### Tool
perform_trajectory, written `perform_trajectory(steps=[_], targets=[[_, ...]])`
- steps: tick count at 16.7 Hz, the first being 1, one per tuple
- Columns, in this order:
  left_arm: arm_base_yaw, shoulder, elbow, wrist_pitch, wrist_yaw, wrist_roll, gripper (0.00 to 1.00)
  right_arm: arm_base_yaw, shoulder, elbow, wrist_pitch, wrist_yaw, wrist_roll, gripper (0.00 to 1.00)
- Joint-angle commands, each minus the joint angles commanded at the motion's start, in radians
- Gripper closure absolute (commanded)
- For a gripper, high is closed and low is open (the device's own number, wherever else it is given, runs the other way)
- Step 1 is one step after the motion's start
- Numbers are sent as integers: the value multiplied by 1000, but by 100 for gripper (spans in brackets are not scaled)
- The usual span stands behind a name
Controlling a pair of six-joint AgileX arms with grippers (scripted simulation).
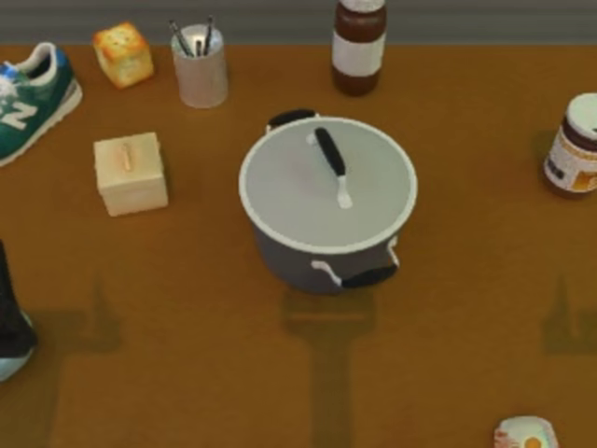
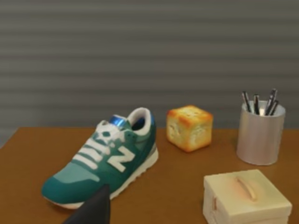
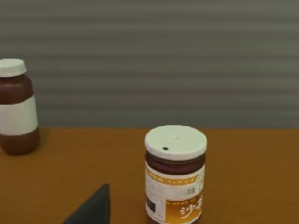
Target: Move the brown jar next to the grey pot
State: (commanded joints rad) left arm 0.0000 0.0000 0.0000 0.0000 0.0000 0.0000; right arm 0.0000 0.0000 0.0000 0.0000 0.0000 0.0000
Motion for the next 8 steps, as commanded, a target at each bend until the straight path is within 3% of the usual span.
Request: perform_trajectory(steps=[4, 8], targets=[[0, 0, 0, 0, 0, 0, 0, -2, 25, 18, -25, 1, -1, 0], [0, 0, 0, 0, 0, 0, 0, -17, 190, 144, -181, 12, -8, 0]])
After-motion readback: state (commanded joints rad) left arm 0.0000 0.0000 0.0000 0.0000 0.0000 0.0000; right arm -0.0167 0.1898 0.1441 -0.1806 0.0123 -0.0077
